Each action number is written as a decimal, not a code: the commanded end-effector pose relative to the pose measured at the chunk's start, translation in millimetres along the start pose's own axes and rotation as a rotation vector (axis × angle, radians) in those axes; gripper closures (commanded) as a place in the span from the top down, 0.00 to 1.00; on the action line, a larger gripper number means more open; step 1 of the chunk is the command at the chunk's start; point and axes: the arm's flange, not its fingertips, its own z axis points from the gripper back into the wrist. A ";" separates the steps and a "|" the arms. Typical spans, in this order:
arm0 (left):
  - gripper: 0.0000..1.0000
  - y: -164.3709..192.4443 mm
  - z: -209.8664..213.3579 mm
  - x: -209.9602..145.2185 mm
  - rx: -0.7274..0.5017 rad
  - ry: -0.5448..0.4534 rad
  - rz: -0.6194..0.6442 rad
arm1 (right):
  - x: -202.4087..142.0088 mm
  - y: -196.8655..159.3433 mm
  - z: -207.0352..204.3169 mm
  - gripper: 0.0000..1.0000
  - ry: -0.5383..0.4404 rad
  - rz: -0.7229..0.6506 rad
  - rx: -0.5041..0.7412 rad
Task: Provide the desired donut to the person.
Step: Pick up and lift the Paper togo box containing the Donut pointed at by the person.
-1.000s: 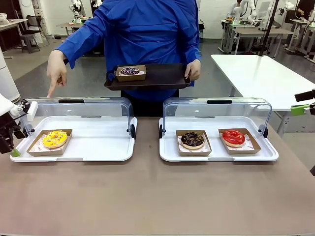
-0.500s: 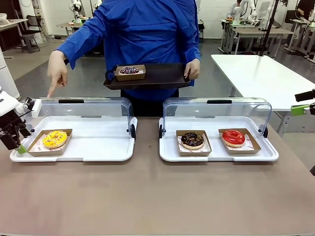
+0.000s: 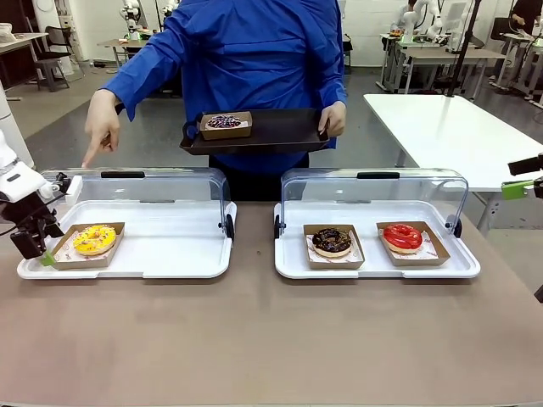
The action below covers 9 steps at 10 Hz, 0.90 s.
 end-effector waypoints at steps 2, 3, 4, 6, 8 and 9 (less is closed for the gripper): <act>1.00 7.3 -8.3 -3.3 -0.008 0.016 -0.001 | -1.2 -2.4 -2.8 1.00 -0.023 0.012 0.007; 1.00 7.5 -10.3 -3.6 0.011 0.001 -0.016 | -1.2 -2.4 -2.8 1.00 -0.023 0.012 0.007; 0.41 8.2 -12.3 -5.0 -0.003 0.022 -0.015 | -1.2 -2.4 -2.8 1.00 -0.023 0.012 0.007; 0.00 11.0 -17.1 -7.8 -0.021 0.042 -0.028 | -1.2 -2.4 -2.8 1.00 -0.023 0.012 0.007; 0.00 13.2 -19.4 -8.2 -0.021 0.056 -0.023 | -1.2 -2.4 -2.8 1.00 -0.023 0.012 0.007; 0.00 13.1 -20.2 -7.7 -0.023 0.062 -0.022 | -1.2 -2.4 -2.8 1.00 -0.023 0.012 0.007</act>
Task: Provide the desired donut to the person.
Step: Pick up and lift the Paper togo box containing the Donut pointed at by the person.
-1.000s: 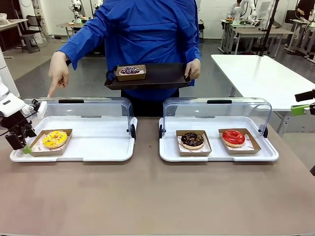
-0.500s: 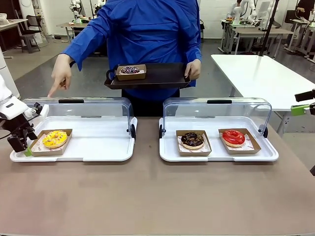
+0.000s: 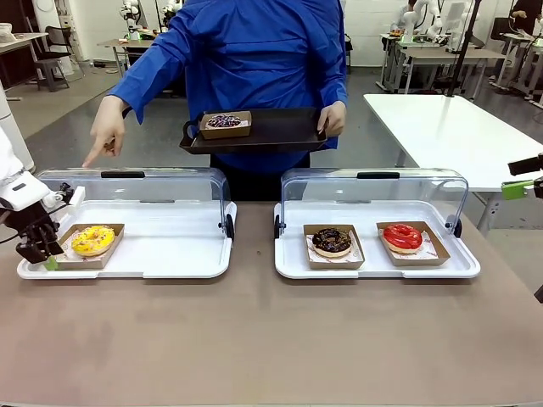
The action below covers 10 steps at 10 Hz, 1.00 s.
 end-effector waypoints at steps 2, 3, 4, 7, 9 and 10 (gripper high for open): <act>0.00 4.4 1.6 -0.9 0.006 0.001 -0.006 | -1.2 -2.4 -2.8 1.00 -0.023 0.012 0.007; 0.00 2.8 2.6 -0.5 0.004 -0.008 -0.011 | -1.2 -2.4 -2.8 1.00 -0.023 0.012 0.007; 0.00 0.7 3.0 -0.3 -0.006 -0.011 -0.021 | -1.2 -2.4 -2.8 1.00 -0.023 0.012 0.007; 0.00 -9.5 6.8 0.3 -0.011 0.006 -0.046 | -1.2 -2.4 -2.8 1.00 -0.023 0.012 0.007; 0.00 -47.2 39.8 -0.6 0.075 -0.022 -0.079 | -1.2 -2.4 -2.8 1.00 -0.023 0.012 0.007; 0.00 -72.5 58.3 -2.7 0.116 -0.005 -0.093 | -1.2 -2.4 -2.8 1.00 -0.023 0.012 0.007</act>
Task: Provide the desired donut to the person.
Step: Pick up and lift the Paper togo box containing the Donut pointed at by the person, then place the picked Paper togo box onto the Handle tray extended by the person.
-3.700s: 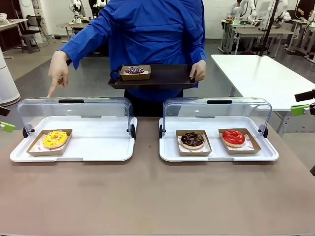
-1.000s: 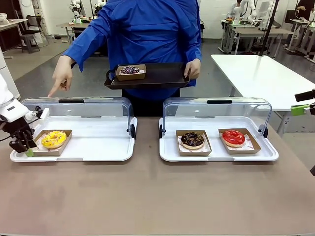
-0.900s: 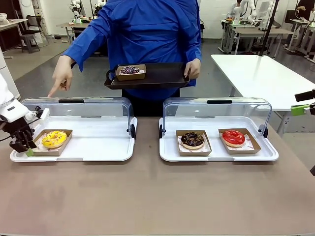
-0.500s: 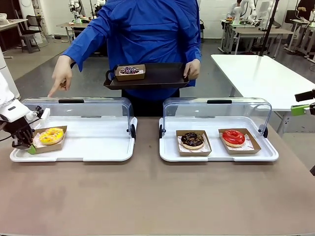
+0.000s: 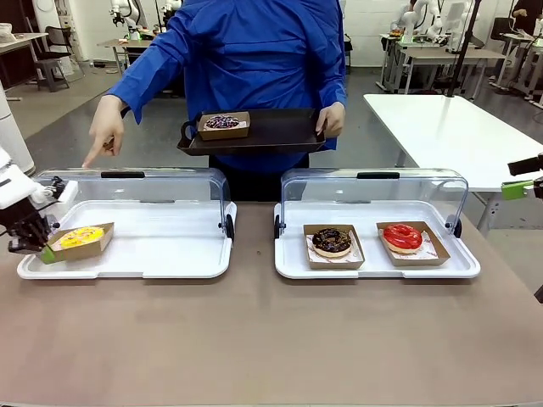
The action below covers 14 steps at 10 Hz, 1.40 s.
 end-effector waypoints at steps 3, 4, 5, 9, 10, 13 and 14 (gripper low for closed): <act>0.00 -100.1 80.8 -8.9 0.117 -0.039 -0.140 | -1.0 -2.3 -2.7 1.00 -0.024 0.012 0.007; 0.00 -123.0 99.6 -12.9 0.137 -0.044 -0.165 | -1.0 -2.3 -2.7 1.00 -0.024 0.012 0.007; 0.00 -143.7 121.6 -19.2 0.173 -0.047 -0.191 | -1.0 -2.3 -2.7 1.00 -0.024 0.012 0.007; 0.00 -159.5 193.2 -30.4 0.255 -0.061 -0.168 | -1.0 -2.3 -2.7 1.00 -0.024 0.012 0.007; 0.00 -155.9 191.6 -31.8 0.238 -0.048 -0.165 | -1.0 -2.3 -2.7 1.00 -0.024 0.012 0.007; 0.00 -143.7 187.1 -37.9 0.229 -0.080 -0.137 | -1.0 -2.3 -2.7 1.00 -0.024 0.012 0.007; 0.00 -144.5 187.2 -38.3 0.229 -0.088 -0.138 | -1.0 -2.3 -2.7 1.00 -0.024 0.012 0.007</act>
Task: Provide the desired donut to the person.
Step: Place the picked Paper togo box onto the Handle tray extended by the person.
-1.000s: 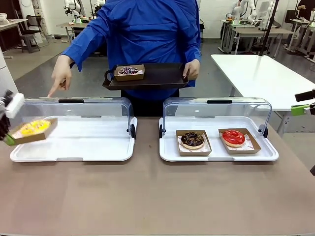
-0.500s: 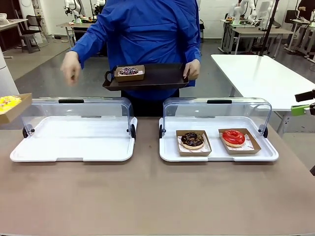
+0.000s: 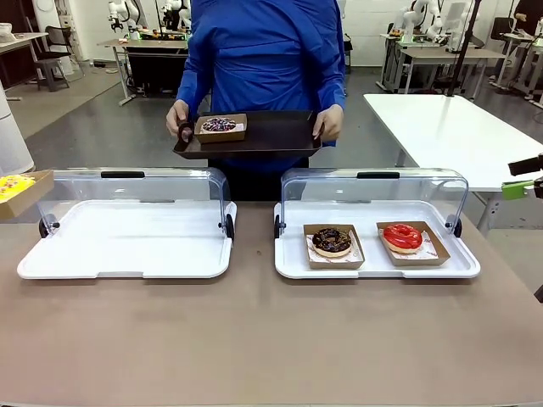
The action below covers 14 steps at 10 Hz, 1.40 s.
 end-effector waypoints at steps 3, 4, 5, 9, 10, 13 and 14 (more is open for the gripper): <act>0.00 -3.7 -9.4 1.7 0.035 -0.004 0.022 | -0.5 -2.0 -2.7 1.00 -0.025 0.014 0.007; 0.00 -2.2 -11.4 -0.1 0.040 -0.020 0.029 | -0.5 -2.0 -2.7 1.00 -0.025 0.014 0.007; 0.00 -0.1 -13.1 1.2 0.041 -0.033 0.023 | -0.5 -2.0 -2.7 1.00 -0.025 0.014 0.007; 0.00 1.6 -17.8 6.6 0.053 -0.011 -0.030 | -0.5 -2.0 -2.7 1.00 -0.025 0.014 0.007; 0.00 1.6 -17.2 6.3 0.055 -0.017 -0.037 | -0.5 -2.0 -2.7 1.00 -0.025 0.014 0.007; 0.00 5.2 -13.9 7.1 0.060 -0.013 -0.052 | -0.5 -2.0 -2.7 1.00 -0.025 0.014 0.007; 0.00 7.7 -5.8 19.4 0.082 -0.050 -0.046 | -0.5 -2.0 -2.7 1.00 -0.025 0.014 0.007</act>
